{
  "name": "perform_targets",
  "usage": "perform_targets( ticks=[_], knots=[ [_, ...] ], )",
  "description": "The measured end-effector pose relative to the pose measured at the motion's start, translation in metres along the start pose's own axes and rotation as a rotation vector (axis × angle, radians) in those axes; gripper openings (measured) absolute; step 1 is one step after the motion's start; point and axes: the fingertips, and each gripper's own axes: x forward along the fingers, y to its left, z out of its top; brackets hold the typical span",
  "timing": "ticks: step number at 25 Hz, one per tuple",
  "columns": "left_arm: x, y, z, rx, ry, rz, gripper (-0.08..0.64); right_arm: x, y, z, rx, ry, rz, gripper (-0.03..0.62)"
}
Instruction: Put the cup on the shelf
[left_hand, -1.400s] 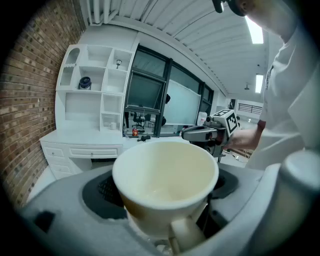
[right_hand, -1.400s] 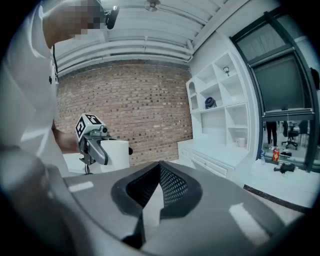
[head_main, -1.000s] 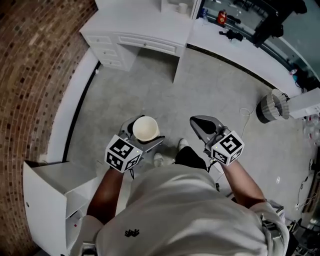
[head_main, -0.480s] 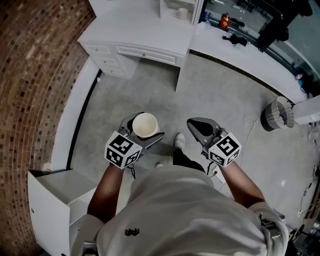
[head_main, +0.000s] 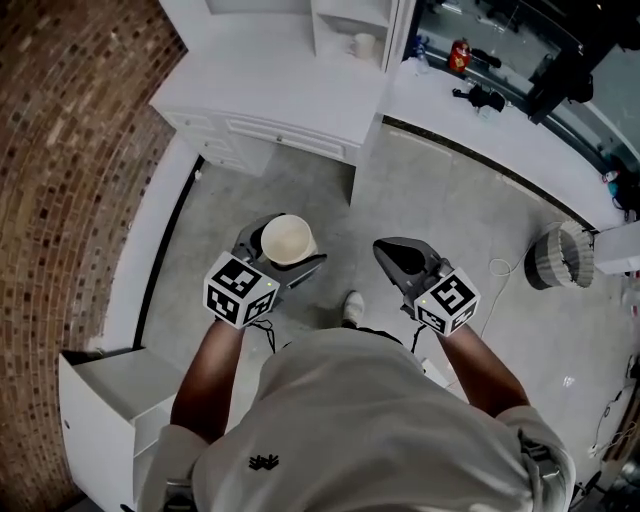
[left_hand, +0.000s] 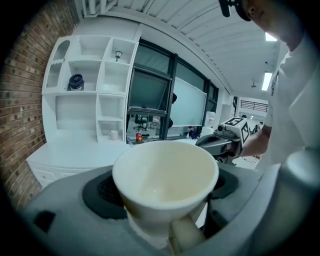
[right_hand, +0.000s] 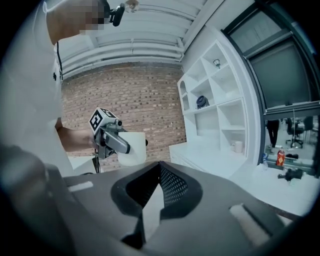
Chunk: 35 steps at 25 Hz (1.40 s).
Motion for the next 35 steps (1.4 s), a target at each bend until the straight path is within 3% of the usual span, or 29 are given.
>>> perform_targets(
  ticks=[6, 17, 24, 35],
  knots=[
    [0.048, 0.017, 0.036, 0.007, -0.022, 0.003, 0.442, -0.003, -0.057, 0.0, -0.008, -0.01, -0.01, 0.011],
    [0.097, 0.072, 0.067, 0.03, -0.007, -0.03, 0.442, 0.016, -0.11, 0.004, 0.033, -0.015, -0.067, 0.011],
    [0.129, 0.134, 0.095, 0.058, -0.014, -0.075, 0.442, 0.051, -0.153, 0.021, 0.045, -0.012, -0.139, 0.011],
    [0.168, 0.257, 0.145, 0.119, -0.005, -0.174, 0.442, 0.154, -0.216, 0.063, 0.058, -0.022, -0.237, 0.011]
  ],
)
